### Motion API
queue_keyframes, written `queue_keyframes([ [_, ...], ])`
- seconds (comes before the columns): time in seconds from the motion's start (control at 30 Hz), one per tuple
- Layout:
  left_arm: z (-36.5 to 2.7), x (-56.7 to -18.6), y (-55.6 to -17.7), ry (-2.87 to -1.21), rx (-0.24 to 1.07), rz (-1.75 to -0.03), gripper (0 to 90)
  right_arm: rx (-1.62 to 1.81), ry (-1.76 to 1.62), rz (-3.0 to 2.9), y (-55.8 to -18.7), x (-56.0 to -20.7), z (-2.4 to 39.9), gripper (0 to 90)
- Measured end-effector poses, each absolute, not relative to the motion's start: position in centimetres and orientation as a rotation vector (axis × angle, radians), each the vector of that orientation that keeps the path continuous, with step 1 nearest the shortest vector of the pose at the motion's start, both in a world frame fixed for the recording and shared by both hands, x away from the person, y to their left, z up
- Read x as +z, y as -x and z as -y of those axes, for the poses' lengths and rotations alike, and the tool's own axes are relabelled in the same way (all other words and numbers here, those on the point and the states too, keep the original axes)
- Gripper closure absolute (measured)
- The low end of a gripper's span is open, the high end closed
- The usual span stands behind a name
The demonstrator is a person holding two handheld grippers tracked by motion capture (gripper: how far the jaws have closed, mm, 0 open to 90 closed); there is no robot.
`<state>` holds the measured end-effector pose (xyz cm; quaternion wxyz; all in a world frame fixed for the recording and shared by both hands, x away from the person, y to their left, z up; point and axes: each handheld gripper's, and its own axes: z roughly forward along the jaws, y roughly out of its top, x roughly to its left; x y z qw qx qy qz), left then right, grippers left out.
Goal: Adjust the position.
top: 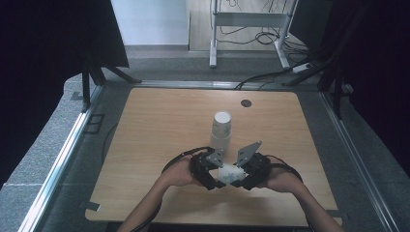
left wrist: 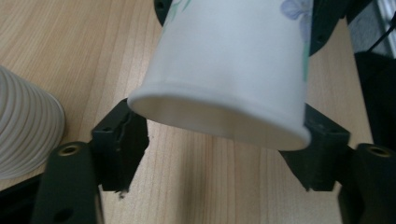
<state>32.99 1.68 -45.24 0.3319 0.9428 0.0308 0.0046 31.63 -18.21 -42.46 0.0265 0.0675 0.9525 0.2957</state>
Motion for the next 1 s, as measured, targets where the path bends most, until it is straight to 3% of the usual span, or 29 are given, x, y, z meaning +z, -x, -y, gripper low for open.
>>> queue_keyframes([
  [0.2, -2.2, -45.0, -33.0, -2.385, -0.022, -0.104, 20.1, 1.015, -0.232, -2.909, -31.5, -42.3, 18.8, 36.3],
  [1.0, -4.4, -44.4, -33.1, -2.158, -0.049, -0.128, 23.9, 1.396, -0.308, -2.751, -31.1, -43.7, 21.3, 36.3],
])
